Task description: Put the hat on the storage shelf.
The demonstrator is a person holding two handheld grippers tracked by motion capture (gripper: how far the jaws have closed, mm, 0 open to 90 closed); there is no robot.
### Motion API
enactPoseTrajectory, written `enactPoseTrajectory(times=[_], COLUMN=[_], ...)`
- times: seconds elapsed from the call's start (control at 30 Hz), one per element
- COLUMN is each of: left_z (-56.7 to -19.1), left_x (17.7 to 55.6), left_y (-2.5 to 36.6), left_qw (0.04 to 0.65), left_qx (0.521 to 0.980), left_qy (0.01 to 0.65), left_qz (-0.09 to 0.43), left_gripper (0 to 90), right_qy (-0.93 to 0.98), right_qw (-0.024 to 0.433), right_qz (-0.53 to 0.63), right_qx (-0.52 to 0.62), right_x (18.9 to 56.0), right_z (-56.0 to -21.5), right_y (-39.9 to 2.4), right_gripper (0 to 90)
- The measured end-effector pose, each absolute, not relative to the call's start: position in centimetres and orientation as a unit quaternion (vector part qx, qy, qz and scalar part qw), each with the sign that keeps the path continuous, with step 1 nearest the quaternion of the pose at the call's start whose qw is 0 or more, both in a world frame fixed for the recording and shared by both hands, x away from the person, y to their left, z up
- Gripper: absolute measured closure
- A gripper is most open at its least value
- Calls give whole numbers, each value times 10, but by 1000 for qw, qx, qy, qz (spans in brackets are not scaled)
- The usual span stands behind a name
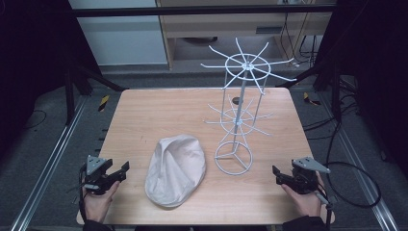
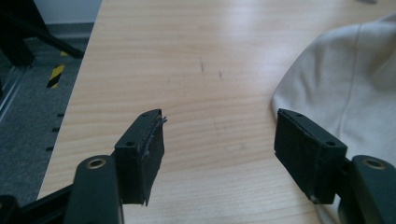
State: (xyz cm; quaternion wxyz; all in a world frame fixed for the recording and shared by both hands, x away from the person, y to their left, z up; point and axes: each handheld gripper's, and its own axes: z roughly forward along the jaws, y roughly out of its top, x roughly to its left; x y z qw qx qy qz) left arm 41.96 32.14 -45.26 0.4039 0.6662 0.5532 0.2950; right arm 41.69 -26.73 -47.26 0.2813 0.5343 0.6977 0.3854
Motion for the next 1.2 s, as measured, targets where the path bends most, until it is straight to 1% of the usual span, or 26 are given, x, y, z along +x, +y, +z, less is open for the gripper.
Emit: enactPoseTrajectory(times=[0.13,0.3,0.47,0.93,1.2], left_z=[-447,-435,-425,-409,-392], left_x=[416,410,407,404,405], left_y=[318,310,301,280,271], left_qw=[411,418,423,430,438], left_qx=[667,673,678,693,701], left_qy=[545,531,518,503,489], left_qz=[298,299,304,286,278], left_gripper=[339,337,337,336,327], right_qy=[698,696,694,700,704], right_qw=[273,275,274,285,288], right_qz=[385,382,388,381,374], right_qx=[538,542,541,532,530], right_x=[415,415,415,415,416], right_z=[-473,-474,-471,-471,-473], right_y=[-264,-265,-264,-263,-262], right_gripper=[232,219,224,232,229])
